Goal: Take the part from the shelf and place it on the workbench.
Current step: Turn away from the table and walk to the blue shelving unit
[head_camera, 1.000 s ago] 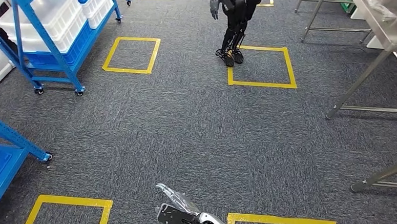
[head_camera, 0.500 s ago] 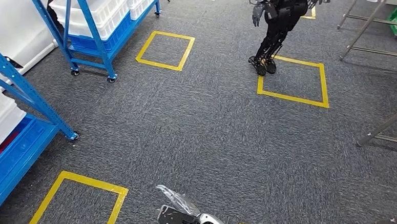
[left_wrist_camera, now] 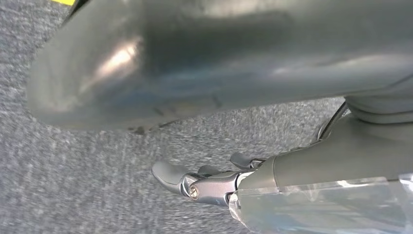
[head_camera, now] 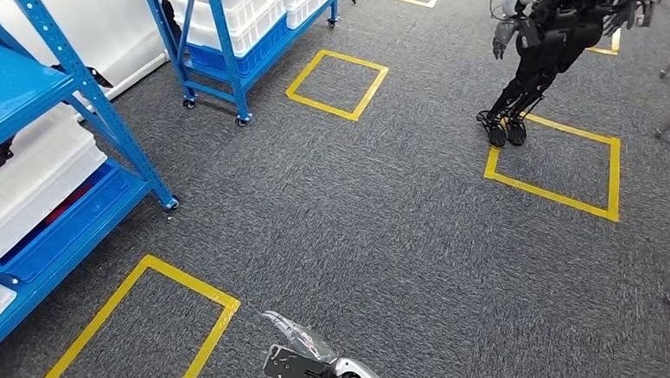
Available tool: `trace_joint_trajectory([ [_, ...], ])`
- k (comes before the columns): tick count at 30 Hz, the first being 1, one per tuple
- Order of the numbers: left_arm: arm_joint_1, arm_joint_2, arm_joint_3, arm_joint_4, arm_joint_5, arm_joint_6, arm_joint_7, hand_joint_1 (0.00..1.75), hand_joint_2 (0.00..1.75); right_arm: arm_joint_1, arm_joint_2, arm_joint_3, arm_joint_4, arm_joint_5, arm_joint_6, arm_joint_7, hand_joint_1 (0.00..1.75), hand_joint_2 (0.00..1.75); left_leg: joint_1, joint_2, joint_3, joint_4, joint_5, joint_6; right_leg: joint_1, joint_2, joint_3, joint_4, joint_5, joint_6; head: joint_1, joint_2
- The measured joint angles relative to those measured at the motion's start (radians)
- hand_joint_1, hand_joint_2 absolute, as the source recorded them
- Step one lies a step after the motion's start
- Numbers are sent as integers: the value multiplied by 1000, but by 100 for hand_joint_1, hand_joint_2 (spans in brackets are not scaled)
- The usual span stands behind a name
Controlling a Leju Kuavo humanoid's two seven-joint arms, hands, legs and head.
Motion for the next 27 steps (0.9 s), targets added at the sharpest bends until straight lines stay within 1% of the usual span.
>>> trace_joint_trajectory([
  [1, 0, 0, 0, 0, -1, 0, 0, 0, 0, 0, 0, 0, -1, 1, 0, 4, 0, 0, -3, 20, 39, -71, 31, 6, 2, -12, 3, 0, -2, 1, 0, 0],
  [2, -2, 1, 0, 0, -1, 0, 0, 0, 0, 0, 0, 0, -2, 1, 0, 6, 0, 0, -8, 42, 74, -135, 52, 13, 5, -22, 6, 1, -5, 4, 0, 0],
  [3, -4, 1, 0, 0, -1, 0, 0, 0, 0, 0, 0, 0, -3, 1, 0, 7, 0, 0, -13, 59, 97, -178, 64, 21, 7, -32, 8, 1, -7, 8, 0, 0],
  [4, -5, 1, 0, 0, -2, 0, 0, 0, 0, -1, 0, 0, -4, 1, 0, 8, 0, 0, -18, 67, 107, -199, 67, 28, 9, -41, 9, 1, -9, 12, 0, 0],
  [5, -5, 2, 0, 0, -2, 0, 0, 0, 0, -1, 1, 0, -4, 2, 0, 9, 0, 0, -22, 60, 106, -202, 67, 33, 10, -50, 11, 1, -10, 17, 0, 0],
  [6, -4, 2, 0, 0, -2, 0, 0, 0, 0, -1, 2, 0, -5, 2, 0, 10, 0, 0, -21, 47, 106, -207, 70, 38, 9, -57, 13, 0, -11, 22, 0, 0],
  [7, -2, 2, 1, 0, -2, 0, 0, 0, 0, -2, 2, 0, -7, 2, -1, 10, 0, 0, -19, 36, 109, -212, 74, 42, 6, -50, 14, 4, -15, 28, 0, 0],
  [8, -2, 1, 1, 0, -2, 0, 0, 0, 0, -3, 2, 0, -8, 2, -1, 11, 0, 0, -16, 25, 112, -219, 78, 48, 4, -29, 10, 19, -27, 34, 0, 0],
  [9, -3, 1, 1, 0, -2, 1, 0, 0, 0, -4, 1, 0, -10, 2, -1, 11, 0, 0, -12, 15, 115, -224, 82, 53, 1, 0, -6, 55, -50, 39, 0, 0],
  [10, -5, 0, 1, 0, -2, 1, 0, 0, 0, -3, 0, 0, -10, 2, -1, 12, 0, 0, -11, 4, 114, -226, 84, 56, -3, 32, -33, 111, -80, 43, 0, 0],
  [11, -7, 0, 1, 0, -2, 1, 0, 0, 0, -2, -2, 0, -9, 2, -1, 13, 0, 0, -11, -8, 112, -226, 86, 58, -5, 53, -68, 180, -112, 45, 0, 0],
  [12, -7, 0, 1, 0, -2, 1, 0, 0, 0, -1, -3, 0, -9, 2, -1, 14, 0, 0, -11, -20, 110, -226, 86, 59, -6, 61, -101, 242, -134, 48, 0, 0],
  [13, -7, 0, 1, 0, -2, 1, 0, 0, 0, 0, -3, 0, -8, 2, -1, 15, 0, 0, -11, -33, 109, -224, 86, 59, -8, 63, -121, 275, -137, 50, 0, 0],
  [14, -6, 0, 2, 0, -2, 1, 0, 0, 0, 0, -3, 0, -8, 2, -1, 15, 0, 0, -11, -46, 108, -223, 86, 58, -10, 64, -123, 273, -121, 51, 0, 0],
  [15, -5, 0, 2, 0, -2, 1, 0, 0, 0, 0, -3, 0, -8, 2, -1, 15, 0, 0, -10, -60, 108, -220, 86, 56, -13, 67, -104, 229, -87, 52, 0, 0],
  [16, -5, 0, 2, 0, -2, 1, 0, 0, 0, 0, -3, 0, -8, 2, -1, 16, 0, 0, -9, -73, 107, -216, 85, 52, -17, 78, -73, 162, -47, 53, 0, 0],
  [17, -5, 0, 2, 0, -2, 1, 0, 0, 0, 0, -3, 0, -8, 2, -1, 16, 0, 0, -9, -85, 105, -210, 83, 47, -20, 98, -43, 97, -19, 53, 0, 0],
  [18, -6, 0, 2, 0, -2, 1, 0, 0, 0, 0, -3, 0, -8, 2, -1, 16, 0, 0, -9, -97, 101, -205, 82, 41, -22, 113, -22, 48, -2, 50, 0, 0],
  [19, -6, 0, 2, 0, -2, 1, 0, 0, 0, 0, -3, 0, -8, 2, -2, 16, 0, 0, -8, -105, 97, -203, 82, 34, -21, 125, -12, 25, 3, 47, 0, 0],
  [20, -5, 0, 2, 0, -2, 1, 0, 0, 0, 0, -3, 0, -8, 2, -2, 16, 0, 0, -7, -112, 94, -203, 83, 26, -18, 127, -12, 20, 1, 42, 0, 0],
  [21, -4, 0, 2, 0, -3, 1, 0, 0, 0, 0, -2, 0, -9, 2, -4, 16, 0, 0, -5, -119, 91, -206, 85, 19, -17, 117, -11, 18, 4, 34, 0, 0],
  [22, -2, 0, 2, 0, -3, 1, 0, 0, 0, 0, -1, 0, -9, 1, -5, 16, 0, 0, -4, -113, 89, -204, 84, 13, -16, 108, -9, 13, 7, 27, 0, 0],
  [23, -1, 1, 2, 0, -4, 1, 0, 0, 0, -1, 0, 0, -9, 1, -7, 15, 0, 0, -3, -96, 83, -193, 75, 9, -16, 97, -7, 8, 10, 19, 0, 0],
  [24, -2, 1, 2, 0, -5, 1, 0, 0, 0, 0, 0, 0, -10, 1, -10, 15, 0, 0, -4, -73, 69, -162, 57, 7, -17, 86, -4, 3, 12, 12, 0, 0],
  [25, -4, 1, 2, 0, -5, 1, 0, 0, 0, 0, 0, 0, -10, 0, -13, 15, 0, 0, -4, -46, 45, -111, 28, 6, -16, 73, -3, 0, 12, 8, 0, 0],
  [26, -6, 0, 2, 0, -7, 1, 0, 0, 0, 1, -1, 0, -10, 0, -15, 14, 0, 0, -5, -29, 14, -45, -4, 4, -13, 59, -4, 0, 11, 4, 0, 0],
  [27, -7, 0, 2, 0, -8, 1, 0, 0, 0, 2, -1, 0, -9, 0, -18, 14, 0, 0, -4, -21, -16, 19, -29, 2, -10, 46, -4, 0, 10, 2, 0, 0],
])
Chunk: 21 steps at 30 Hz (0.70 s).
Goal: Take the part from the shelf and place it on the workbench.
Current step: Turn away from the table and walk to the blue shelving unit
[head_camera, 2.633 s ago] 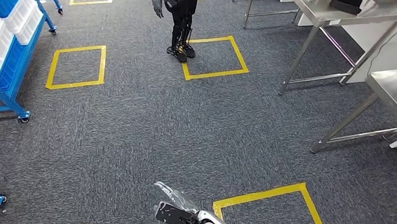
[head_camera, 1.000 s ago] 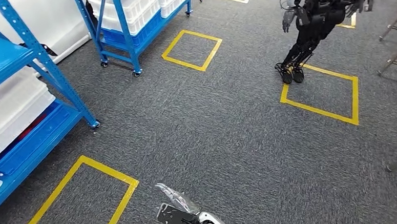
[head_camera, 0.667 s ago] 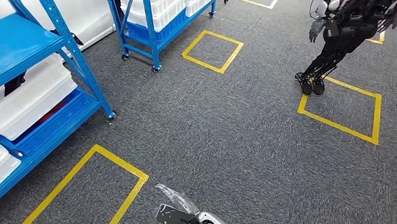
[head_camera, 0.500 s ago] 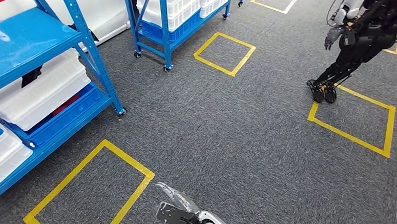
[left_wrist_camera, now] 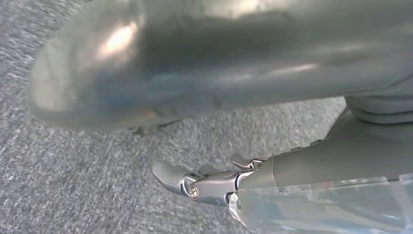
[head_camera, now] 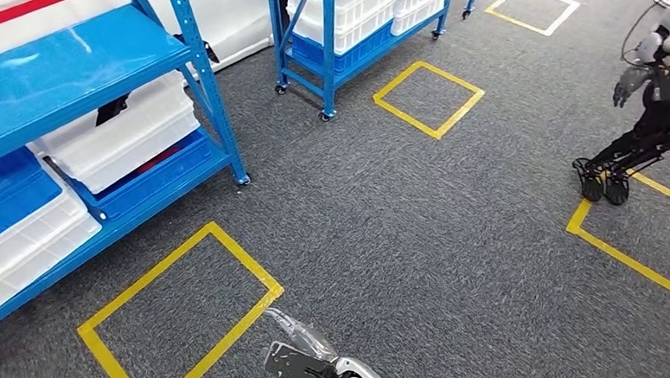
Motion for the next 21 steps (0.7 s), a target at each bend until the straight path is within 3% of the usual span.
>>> trace_joint_trajectory([
  [1, 0, 0, 0, 0, -2, 0, 0, 0, 0, 1, 0, 0, 0, 0, -2, 0, 0, 0, 0, 5, -19, 42, -11, -1, 2, -13, 0, 0, -1, -1, 0, 0],
  [2, 1, 0, 0, 0, -3, 0, 0, 0, 0, 1, -1, 0, 0, 0, -2, 0, 0, 0, 1, 8, -20, 49, -5, -2, 4, -25, 0, 0, -2, -2, 0, 0],
  [4, 2, 1, 0, 0, -4, 0, 0, 0, 0, 1, -1, 0, 0, -1, -4, 1, 0, 0, 0, 24, 34, -49, 52, 3, 6, -48, 3, 1, -5, 0, 0, 0],
  [5, 1, 1, 0, 0, -4, 0, 0, 0, 0, 1, -1, 0, 0, -1, -5, 1, 0, 0, -5, 47, 72, -120, 76, 9, 9, -58, 6, 1, -8, 3, 0, 0],
  [7, -3, 1, 0, 0, -4, 0, 0, 0, 0, 1, -1, 0, -1, -1, -6, 1, 0, 0, -15, 79, 119, -211, 101, 23, 13, -75, 10, 2, -13, 11, 0, 0],
  [8, -4, 2, 0, 0, -5, 0, 1, 0, 0, 1, -1, 0, -1, -1, -7, 2, 0, 0, -20, 82, 123, -223, 99, 29, 15, -84, 12, 1, -14, 16, 0, 0],
  [10, -1, 2, 1, 0, -5, 0, 1, 0, 0, 1, -1, 0, -5, -1, -8, 2, 0, 0, -19, 60, 124, -228, 104, 40, 13, -93, 16, 2, -18, 26, 0, 0],
  [12, 0, 2, 3, 0, -6, 1, 0, 0, 0, 0, -1, 0, -11, -1, -8, 2, 0, 0, -13, 39, 128, -237, 109, 49, 8, -55, 5, 35, -42, 37, 0, 0],
  [14, -4, 2, 5, 0, -6, 1, -1, 0, 0, 4, -4, 0, -13, -1, -8, 3, 0, 0, -10, 17, 129, -240, 113, 56, 4, -4, -46, 137, -96, 45, 0, 0],
  [16, -6, 1, 7, 0, -6, 1, -1, 0, 0, 12, -8, 0, -12, -2, -7, 4, 0, 0, -10, -7, 127, -239, 114, 59, 3, 10, -108, 249, -135, 48, 0, 0],
  [17, -5, 1, 7, 0, -6, 1, -1, 0, 0, 14, -9, 0, -12, -2, -7, 4, 0, 0, -10, -21, 127, -238, 114, 59, 3, 12, -122, 268, -129, 49, 0, 0],
  [18, -4, 1, 7, 0, -6, 1, -2, 0, 0, 15, -10, 0, -12, -2, -6, 4, 0, 0, -10, -34, 127, -236, 114, 58, 1, 15, -119, 251, -106, 48, 0, 0],
  [19, -2, 1, 8, 0, -6, 1, -2, 0, 0, 15, -10, 0, -12, -2, -6, 5, 0, 0, -9, -47, 127, -233, 113, 56, -1, 23, -98, 200, -69, 47, 0, 0],
  [21, -2, 1, 9, 0, -6, 0, -4, 0, 0, 15, -10, 0, -12, -2, -6, 4, 0, 0, -8, -71, 123, -224, 109, 48, -7, 65, -44, 76, -9, 44, 0, 0],
])
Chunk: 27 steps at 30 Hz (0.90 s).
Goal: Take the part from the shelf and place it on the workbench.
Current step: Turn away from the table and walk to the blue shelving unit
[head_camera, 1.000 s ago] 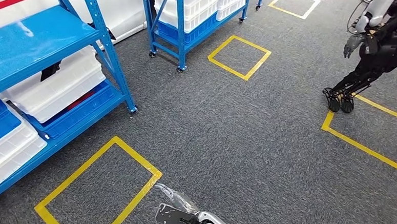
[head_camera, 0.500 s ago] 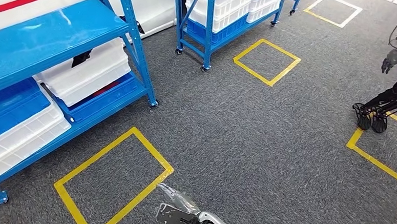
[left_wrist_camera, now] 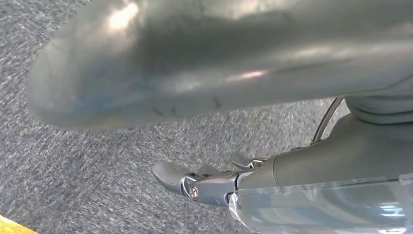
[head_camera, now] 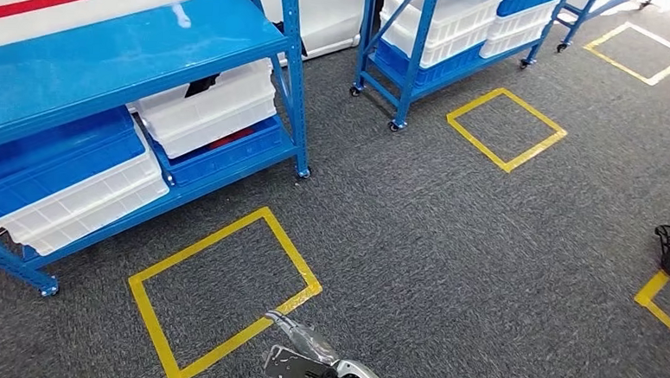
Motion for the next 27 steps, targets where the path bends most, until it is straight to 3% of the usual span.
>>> trace_joint_trajectory([
  [2, 0, 0, 2, 0, 0, 0, -2, 0, 0, 0, 0, 0, 0, 0, 0, 0, 0, 0, 1, -18, -7, 6, -2, -12, 0, 23, 22, -53, 16, -6, 0, 0],
  [4, 3, 0, 5, 0, 0, 0, -3, 0, 0, 0, 1, 0, -2, 0, 0, 0, 0, 0, 3, -30, -12, 3, 0, -26, 4, 6, 24, -57, 19, -19, 0, 0],
  [5, 5, 0, 5, 0, 0, 0, -3, 0, 0, -1, 2, 0, -3, -1, 0, 0, 0, 0, 5, -21, -14, 7, -4, -31, 4, -4, 26, -62, 21, -26, 0, 0],
  [7, 5, 1, 6, 0, -1, -1, -4, 0, 0, -1, 4, 0, -5, -2, 0, 0, 0, 0, 5, 24, -40, 65, -41, -39, 3, -27, 30, -71, 25, -39, 0, 0],
  [9, 2, 0, 6, 0, -2, -1, -4, 0, 0, 1, 3, 0, -5, -3, -1, -1, 0, 0, 5, 67, -100, 194, -107, -46, 7, -54, 31, -72, 23, -46, 0, 0],
  [11, 2, -1, 6, 0, -4, -2, -5, 0, 0, 2, 2, 0, -5, -3, -2, -1, 0, 0, 7, 79, -140, 281, -133, -51, 10, -82, 30, -72, 20, -48, 0, 0],
  [12, 3, -1, 7, 0, -4, -2, -5, 0, 0, 2, 2, 0, -5, -4, -2, -1, 0, 0, 7, 82, -133, 271, -118, -51, 11, -94, 31, -72, 19, -48, 0, 0],
  [13, 3, -1, 7, 0, -4, -2, -5, 0, 0, 2, 2, 0, -5, -4, -2, -1, 0, 0, 7, 88, -107, 223, -89, -50, 11, -105, 33, -72, 17, -46, 0, 0],
  [15, 2, -1, 8, 0, -3, -2, -5, 0, 0, 2, 3, 0, -5, -5, -2, -1, 0, 0, 1, 125, -33, 85, -32, -40, 14, -126, 40, -71, 12, -40, 0, 0],
  [17, 0, 0, 10, 0, -3, -3, -7, 0, 0, 1, 2, 0, -6, -5, -2, 0, 0, 0, -8, 150, 5, 9, -12, -23, 19, -143, 44, -70, 8, -31, 0, 0],
  [19, 1, 0, 12, 0, -4, -4, -10, 0, 0, 0, 3, 0, -6, -6, -3, 1, 0, 0, -10, 135, 4, 0, -11, -10, 20, -158, 48, -71, 7, -21, 0, 0],
  [20, 3, 0, 13, 0, -4, -4, -11, 0, 0, 0, 3, 0, -8, -6, -2, 2, 0, 0, -8, 126, 5, -4, -8, -5, 18, -153, 50, -69, 3, -16, 0, 0],
  [22, 4, 0, 14, 0, -5, -5, -13, 0, 0, -1, 2, 0, -11, -6, -2, 2, 0, 0, -2, 106, 11, -14, 0, 7, 14, -108, 33, -23, -30, -5, 0, 0],
  [24, 0, -1, 15, 0, -6, -6, -15, 0, 0, 1, -1, 0, -12, -6, -2, 4, 0, 0, 0, 84, 9, -15, 3, 14, 10, -62, -27, 97, -90, 1, 0, 0],
  [25, -1, -1, 15, 0, -6, -6, -16, 0, 0, 3, -3, 0, -12, -6, -1, 5, 0, 0, 0, 72, 8, -15, 4, 15, 10, -54, -60, 159, -112, 3, 0, 0],
  [26, 0, -1, 15, 0, -6, -7, -17, 0, 0, 4, -4, 0, -11, -6, 0, 3, 0, 0, 0, 59, 7, -14, 4, 15, 9, -51, -81, 195, -116, 4, 0, 0],
  [27, 1, -1, 15, 0, -6, -7, -17, 0, 0, 5, -6, 0, -10, -6, 1, 0, 0, 0, 0, 46, 7, -13, 4, 15, 8, -49, -86, 197, -101, 4, 0, 0],
])
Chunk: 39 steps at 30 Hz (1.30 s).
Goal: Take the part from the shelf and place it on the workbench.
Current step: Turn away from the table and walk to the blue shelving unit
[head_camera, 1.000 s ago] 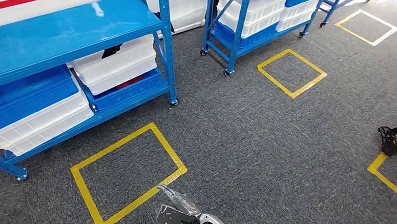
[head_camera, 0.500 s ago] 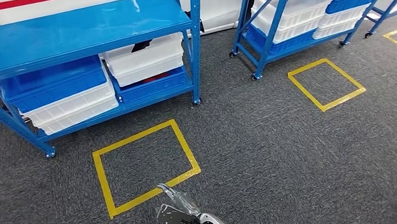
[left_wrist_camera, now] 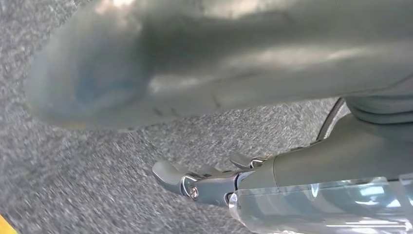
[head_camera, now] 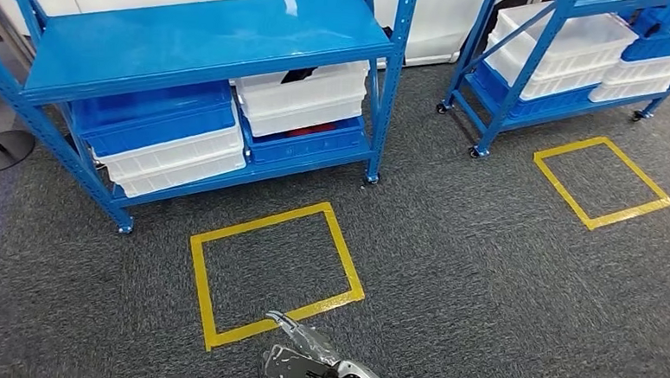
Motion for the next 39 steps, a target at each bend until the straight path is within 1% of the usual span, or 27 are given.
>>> trace_joint_trajectory([
  [1, 1, 0, 0, 0, 0, 0, 0, 0, 0, -1, -1, 0, 1, 0, 0, -5, 0, 0, 0, -14, 0, 2, 0, -1, -2, 5, 15, -39, 33, -1, 0, 0],
  [2, 2, 0, 0, 0, 0, 0, -1, 0, 0, -2, -2, 0, 3, 0, 1, -10, 0, 0, 1, -27, 0, 5, -1, -3, -4, 20, 44, -105, 73, -3, 0, 0],
  [3, 1, -1, 1, 0, 0, 0, -1, 0, 0, -4, -3, 0, 4, -1, 1, -14, 0, 0, 0, -39, -2, 10, -3, -7, -6, 43, 73, -171, 103, -5, 0, 0],
  [4, 0, -1, 1, 0, -1, 0, -2, 0, 0, -5, -4, 0, 6, -1, 1, -17, 0, 0, 0, -50, -5, 14, -5, -12, -8, 61, 95, -222, 122, -6, 0, 0],
  [5, 0, -1, 1, 0, -1, 0, -3, 0, 0, -5, -4, 0, 7, -2, 1, -17, 0, 0, 1, -60, -9, 17, -5, -18, -7, 73, 106, -250, 128, -7, 0, 0],
  [6, 1, -2, 1, 0, -1, 0, -5, 0, 0, -6, -4, 0, 8, -2, 1, -16, 0, 0, 1, -68, -12, 17, -5, -25, -5, 73, 108, -257, 126, -9, 0, 0],
  [7, 3, -2, 1, 0, -1, 0, -7, 0, 0, -7, -3, 0, 8, -2, 1, -12, 0, 0, 3, -77, -15, 15, -4, -32, -4, 64, 109, -260, 128, -13, 0, 0],
  [8, 5, -1, 2, 0, -1, -1, -9, 0, 0, -9, -1, 0, 9, -2, 1, -4, 0, 0, 5, -73, -16, 15, -4, -38, -4, 55, 111, -264, 131, -20, 0, 0],
  [9, 7, -1, 2, 0, -1, -1, -10, 0, 0, -11, 3, 0, 8, -1, 0, 4, 0, 0, 5, -56, -20, 23, -10, -42, -6, 47, 114, -270, 134, -27, 0, 0],
  [10, 7, -1, 2, 0, -1, -1, -11, 0, 0, -12, 6, 0, 8, 1, -2, 13, 0, 0, 5, -32, -31, 48, -26, -46, -8, 39, 118, -276, 136, -32, 0, 0],
  [11, 6, 0, 2, 0, -2, -1, -12, 0, 0, -13, 9, 0, 8, 2, -4, 21, 0, 0, 5, -3, -51, 93, -52, -50, -7, 29, 120, -280, 137, -37, 0, 0],
  [12, 4, 0, 2, 0, -2, -1, -12, 0, 0, -13, 10, 0, 9, 4, -5, 26, 0, 0, 6, 18, -79, 154, -84, -54, -6, 20, 121, -280, 136, -40, 0, 0],
  [13, 3, 0, 2, 0, -2, -2, -12, 0, 0, -13, 10, 0, 11, 5, -5, 30, 0, 0, 8, 27, -110, 218, -112, -58, -5, 10, 121, -280, 135, -41, 0, 0],
  [14, 4, 0, 3, 0, -1, -3, -13, 0, 0, -12, 9, 0, 13, 7, -5, 31, 0, 0, 10, 31, -132, 265, -127, -62, -4, 2, 121, -279, 134, -42, 0, 0],
  [15, 6, 0, 3, 0, -1, -3, -13, 0, 0, -12, 9, 0, 14, 8, -4, 32, 0, 0, 12, 33, -137, 279, -123, -64, -4, -4, 121, -278, 132, -41, 0, 0],
  [16, 8, 1, 4, 0, 0, -4, -14, 0, 0, -12, 10, 0, 15, 9, -3, 32, 0, 0, 14, 35, -123, 254, -101, -66, -4, -8, 122, -278, 131, -40, 0, 0],
  [17, 9, 1, 5, 0, 0, -4, -15, 0, 0, -13, 10, 0, 16, 10, -2, 32, 0, 0, 15, 38, -92, 194, -68, -66, -4, -11, 123, -277, 129, -37, 0, 0],
  [18, 9, 2, 6, 0, 0, -4, -17, 0, 0, -13, 12, 0, 16, 11, -1, 31, 0, 0, 16, 43, -54, 123, -41, -64, -4, -14, 125, -276, 127, -34, 0, 0],
  [19, 9, 3, 6, 0, 0, -4, -19, 0, 0, -14, 13, 0, 16, 12, 0, 30, 0, 0, 14, 47, -23, 64, -22, -58, -2, -16, 126, -275, 126, -30, 0, 0],
  [20, 9, 3, 6, 0, 0, -4, -20, 0, 0, -15, 13, 0, 16, 12, 0, 29, 0, 0, 12, 49, -4, 26, -13, -52, 0, -17, 126, -273, 124, -25, 0, 0],
  [21, 9, 3, 7, 0, 0, -4, -21, 0, 0, -16, 14, 0, 17, 12, 0, 28, 0, 0, 10, 50, 3, 11, -14, -47, 3, -17, 126, -272, 123, -25, 0, 0],
  [22, 10, 3, 7, 0, 0, -4, -21, 0, 0, -16, 14, 0, 17, 12, 0, 28, 0, 0, 9, 48, 2, 9, -12, -44, 4, -18, 125, -271, 123, -26, 0, 0],
  [24, 12, 3, 7, 0, 0, -4, -21, 0, 0, -17, 14, 0, 18, 13, 1, 27, 0, 0, 7, 46, 2, 9, -10, -40, 4, -18, 127, -272, 124, -30, 0, 0],
  [27, 12, 3, 8, 0, -1, -4, -21, 0, 0, -17, 14, 0, 19, 14, 0, 27, 0, 0, 4, 46, 2, 9, -11, -33, 2, -18, 130, -279, 127, -24, 0, 0],
  [30, 12, 3, 8, 0, -3, -4, -22, 0, 0, -18, 14, 0, 22, 16, -4, 18, 0, 0, 4, 46, 2, 9, -12, -28, 2, -18, 132, -285, 130, -16, 0, 0],
  [33, 12, 2, 9, 0, -3, -3, -21, 0, 0, -19, 14, 0, 27, 11, -18, -10, 0, 0, 3, 46, 2, 10, -12, -27, 1, -18, 133, -287, 131, -8, 0, 0],
  [39, 15, 0, 15, 0, -6, 1, -31, 0, 0, -18, 14, -2, 39, 12, -68, -31, 0, 0, 3, 46, 2, 10, -13, -26, 1, -18, 133, -287, 131, -3, 0, 0],
])
